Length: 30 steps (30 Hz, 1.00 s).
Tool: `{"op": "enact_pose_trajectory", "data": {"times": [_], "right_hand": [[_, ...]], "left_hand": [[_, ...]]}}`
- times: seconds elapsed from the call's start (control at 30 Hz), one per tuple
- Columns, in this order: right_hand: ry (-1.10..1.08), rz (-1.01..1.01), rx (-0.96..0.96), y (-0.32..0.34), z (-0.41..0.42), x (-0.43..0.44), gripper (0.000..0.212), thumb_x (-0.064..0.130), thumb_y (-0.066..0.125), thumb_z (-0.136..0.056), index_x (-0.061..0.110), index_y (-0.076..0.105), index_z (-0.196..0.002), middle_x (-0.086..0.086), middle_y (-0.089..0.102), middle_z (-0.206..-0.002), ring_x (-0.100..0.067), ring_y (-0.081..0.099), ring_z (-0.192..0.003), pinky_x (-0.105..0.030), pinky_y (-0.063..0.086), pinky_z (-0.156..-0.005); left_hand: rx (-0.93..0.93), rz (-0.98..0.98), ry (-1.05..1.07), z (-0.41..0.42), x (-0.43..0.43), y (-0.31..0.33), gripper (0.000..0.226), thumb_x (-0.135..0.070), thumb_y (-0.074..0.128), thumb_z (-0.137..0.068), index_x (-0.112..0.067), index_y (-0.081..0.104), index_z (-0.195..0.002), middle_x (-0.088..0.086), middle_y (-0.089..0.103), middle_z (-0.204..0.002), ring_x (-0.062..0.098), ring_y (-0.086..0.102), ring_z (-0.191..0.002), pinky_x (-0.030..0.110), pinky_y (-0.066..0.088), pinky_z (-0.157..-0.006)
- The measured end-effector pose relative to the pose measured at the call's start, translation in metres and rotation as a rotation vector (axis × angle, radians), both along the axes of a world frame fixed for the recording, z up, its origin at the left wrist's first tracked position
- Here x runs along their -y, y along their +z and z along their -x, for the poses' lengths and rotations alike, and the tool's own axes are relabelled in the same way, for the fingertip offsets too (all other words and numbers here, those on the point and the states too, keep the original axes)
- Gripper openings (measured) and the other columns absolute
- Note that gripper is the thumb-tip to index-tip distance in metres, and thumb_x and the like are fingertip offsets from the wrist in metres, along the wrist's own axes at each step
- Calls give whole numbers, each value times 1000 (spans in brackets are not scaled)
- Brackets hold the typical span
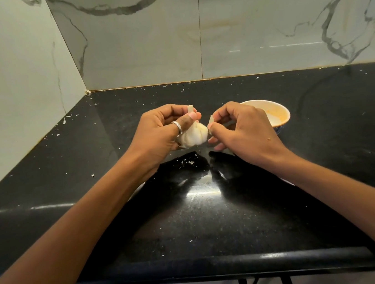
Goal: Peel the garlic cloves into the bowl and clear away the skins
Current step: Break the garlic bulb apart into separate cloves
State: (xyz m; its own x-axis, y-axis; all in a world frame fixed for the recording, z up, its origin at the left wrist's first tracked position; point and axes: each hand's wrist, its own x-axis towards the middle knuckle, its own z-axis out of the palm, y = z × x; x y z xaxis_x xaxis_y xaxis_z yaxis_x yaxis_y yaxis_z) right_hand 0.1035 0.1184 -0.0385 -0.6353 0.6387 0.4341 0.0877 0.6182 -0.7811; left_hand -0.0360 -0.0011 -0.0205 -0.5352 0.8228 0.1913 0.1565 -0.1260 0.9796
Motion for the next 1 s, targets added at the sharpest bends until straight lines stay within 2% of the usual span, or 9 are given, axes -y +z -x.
{"op": "enact_pose_trajectory", "data": {"times": [0.13,0.23,0.3,0.37,0.47,0.6,0.83,0.9,1.0], "right_hand": [[17,-94,-15,1,0,0,5,18,67,-92,18,71,-94,7,75,-85,-17,74,-72,-45,62,-72],[70,-135,-27,2,-1,3,7,15,73,-90,17,73,-97,8,75,-92,-7,72,-86,-31,58,-78],[92,-178,-17,1,-1,4,12,20,78,-88,18,73,-98,6,72,-99,-9,69,-93,-30,56,-81],[95,-222,-11,-2,0,2,18,25,84,-83,20,71,-93,5,68,-101,-11,66,-94,-30,55,-82],[89,-241,19,-3,1,0,26,27,90,-77,25,67,-90,6,64,-99,-8,63,-91,-22,50,-80],[121,-164,21,-5,2,0,33,24,91,-77,23,67,-99,1,65,-106,-11,70,-95,-31,62,-80],[123,-156,66,-8,3,-4,33,26,91,-76,20,69,-100,2,64,-107,-13,70,-97,-35,62,-79],[128,-146,95,-9,3,-6,32,27,90,-77,21,68,-100,1,63,-108,-14,69,-100,-35,62,-80],[176,-87,142,-7,4,-7,32,26,89,-77,33,62,-92,1,59,-112,-15,68,-106,-34,63,-83]], "left_hand": [[59,1,-9,0,-1,0,15,-12,71,-90,-7,71,-104,15,75,-107,28,73,-101,43,63,-77],[74,-6,6,2,-1,0,16,-10,72,-89,-6,71,-104,18,74,-107,24,72,-94,40,64,-72],[82,-11,15,2,-1,-1,16,-10,73,-88,-6,71,-104,17,74,-107,23,72,-92,42,64,-72],[92,-11,23,2,-2,-1,17,-9,73,-89,-6,71,-105,16,74,-106,22,72,-92,44,63,-74],[93,-4,20,2,-1,-1,15,-9,72,-88,-7,70,-103,15,75,-106,23,73,-93,44,63,-74],[72,7,21,1,-1,-1,17,-9,73,-87,-6,70,-104,14,74,-107,22,73,-94,40,64,-71],[36,30,51,0,-2,-3,23,-10,77,-85,-2,70,-106,20,73,-103,16,71,-84,30,62,-60],[21,38,43,0,-2,-3,23,-11,77,-84,-2,70,-104,12,74,-92,14,71,-82,29,61,-59],[8,38,17,0,-2,-4,18,-11,78,-83,-6,71,-99,0,73,-84,10,71,-78,27,60,-58]]}}
